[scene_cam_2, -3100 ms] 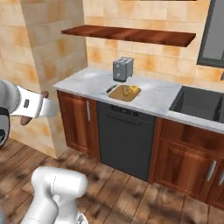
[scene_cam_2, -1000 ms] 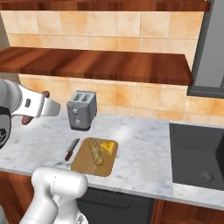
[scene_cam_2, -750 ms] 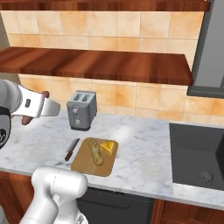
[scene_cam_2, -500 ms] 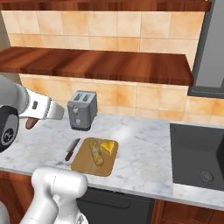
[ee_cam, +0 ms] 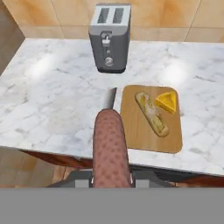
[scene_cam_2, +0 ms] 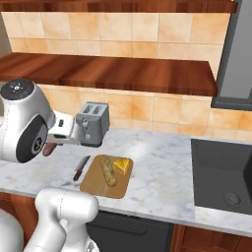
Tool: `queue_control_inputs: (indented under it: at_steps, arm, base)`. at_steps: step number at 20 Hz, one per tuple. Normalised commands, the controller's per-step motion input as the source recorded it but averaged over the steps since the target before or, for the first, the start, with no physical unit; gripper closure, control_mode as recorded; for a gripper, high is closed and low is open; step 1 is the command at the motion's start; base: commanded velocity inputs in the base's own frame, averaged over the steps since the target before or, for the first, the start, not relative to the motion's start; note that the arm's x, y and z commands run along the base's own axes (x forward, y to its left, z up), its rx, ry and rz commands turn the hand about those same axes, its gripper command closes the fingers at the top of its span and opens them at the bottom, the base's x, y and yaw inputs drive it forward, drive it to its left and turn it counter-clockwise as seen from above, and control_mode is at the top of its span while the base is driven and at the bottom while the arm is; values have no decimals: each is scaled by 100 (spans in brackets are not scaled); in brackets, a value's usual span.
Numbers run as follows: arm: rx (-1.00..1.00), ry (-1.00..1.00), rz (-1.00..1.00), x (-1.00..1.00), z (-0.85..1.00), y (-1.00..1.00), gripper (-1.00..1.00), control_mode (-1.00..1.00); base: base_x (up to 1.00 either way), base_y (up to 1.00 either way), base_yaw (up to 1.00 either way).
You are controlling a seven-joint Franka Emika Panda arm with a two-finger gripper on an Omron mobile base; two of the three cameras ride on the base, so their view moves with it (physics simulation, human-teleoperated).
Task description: Retrieve the sausage and cheese from the fridge and place them on the cutting board on the counter.
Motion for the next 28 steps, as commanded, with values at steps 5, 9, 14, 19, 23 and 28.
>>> queue_control_inputs:
  at_steps: [5,9,14,19,23,28]
  arm:
    - [-15,14,23,65,-54,-3,100,-100]
    - [-21,2,17,45,-61,0,100,-100]
    - [-14,0,16,41,-57,-1,100,-100]
    - [0,0,11,35,-15,0,100,-100]
    - [0,1,9,19,-24,-3,100,-100]
    - [0,3,3,1,-48,-2,100,-100]
  base:
    - [0,0,0]
    - [0,0,0]
    - [0,0,0]
    - [0,0,0]
    - [0,0,0]
    - [0,0,0]
